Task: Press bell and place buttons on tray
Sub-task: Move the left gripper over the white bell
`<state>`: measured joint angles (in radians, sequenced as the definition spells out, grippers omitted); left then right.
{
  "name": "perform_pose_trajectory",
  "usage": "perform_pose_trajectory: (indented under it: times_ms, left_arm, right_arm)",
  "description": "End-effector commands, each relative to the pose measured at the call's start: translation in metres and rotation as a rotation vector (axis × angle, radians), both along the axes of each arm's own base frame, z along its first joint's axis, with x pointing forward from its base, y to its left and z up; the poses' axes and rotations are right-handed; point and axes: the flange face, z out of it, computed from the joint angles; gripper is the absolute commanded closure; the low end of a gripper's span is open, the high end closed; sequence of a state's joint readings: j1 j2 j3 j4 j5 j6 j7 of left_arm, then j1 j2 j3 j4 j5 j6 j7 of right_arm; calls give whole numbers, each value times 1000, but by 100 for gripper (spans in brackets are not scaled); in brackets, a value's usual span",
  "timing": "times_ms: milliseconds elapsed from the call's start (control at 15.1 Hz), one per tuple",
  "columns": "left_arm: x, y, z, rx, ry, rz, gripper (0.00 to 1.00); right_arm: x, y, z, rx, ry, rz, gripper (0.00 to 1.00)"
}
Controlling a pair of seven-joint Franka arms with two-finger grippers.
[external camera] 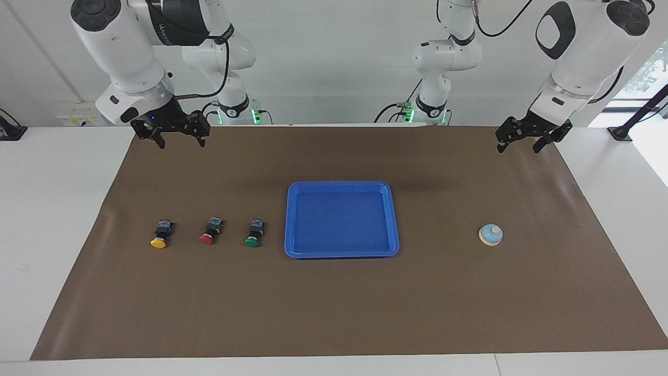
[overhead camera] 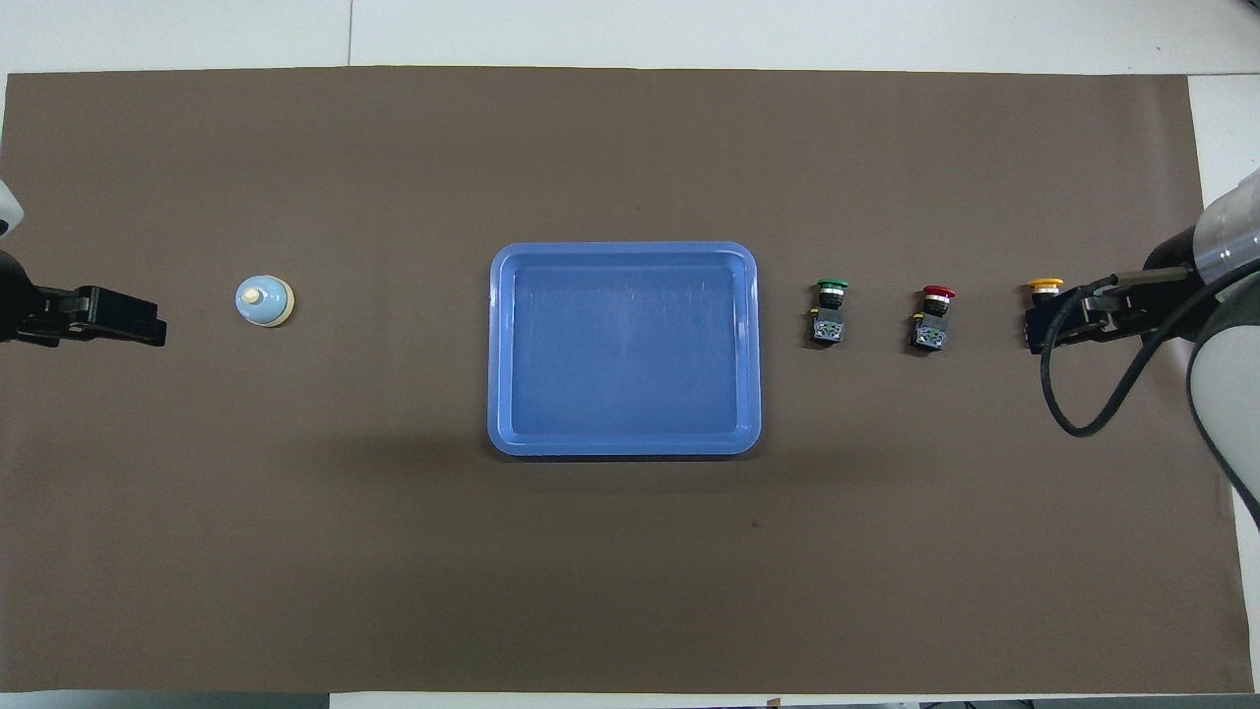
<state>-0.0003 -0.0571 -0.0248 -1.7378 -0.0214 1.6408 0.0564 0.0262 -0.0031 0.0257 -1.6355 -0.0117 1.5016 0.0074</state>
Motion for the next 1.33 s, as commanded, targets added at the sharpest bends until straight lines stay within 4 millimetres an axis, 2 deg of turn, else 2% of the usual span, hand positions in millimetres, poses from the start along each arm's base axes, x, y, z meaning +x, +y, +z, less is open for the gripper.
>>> perform_pose_trajectory:
  times_ms: [0,265,398,465,597,664,863,996,1261]
  left_arm:
    - [0,-1,3,-4,-5,-1,0]
    - [1,0,4,-4,-17,1,0]
    - [9,0,0,-1,-86,-9,0]
    - [13,-1,-7,0,-94,-10,13]
    - [27,0,-32,0,-74,-8,79]
    - [34,0,-42,-1,-77,-7,100]
    - [66,5,-103,-2,-83,5,100]
    - [81,6,-134,-3,-94,9,100]
    - [87,15,-181,-1,-80,25,100]
  right_arm:
    - [-5,-2,4,9,2,15,0]
    - [-5,-4,3,9,2,12,0]
    - [-5,-4,3,9,2,12,0]
    - [-5,-2,4,9,0,15,0]
    - [-5,-4,4,9,0,12,0]
    - [-5,-3,4,9,2,13,0]
    - [-5,-4,3,9,2,12,0]
    - [-5,-4,3,9,3,12,0]
    - [-5,-3,3,9,2,13,0]
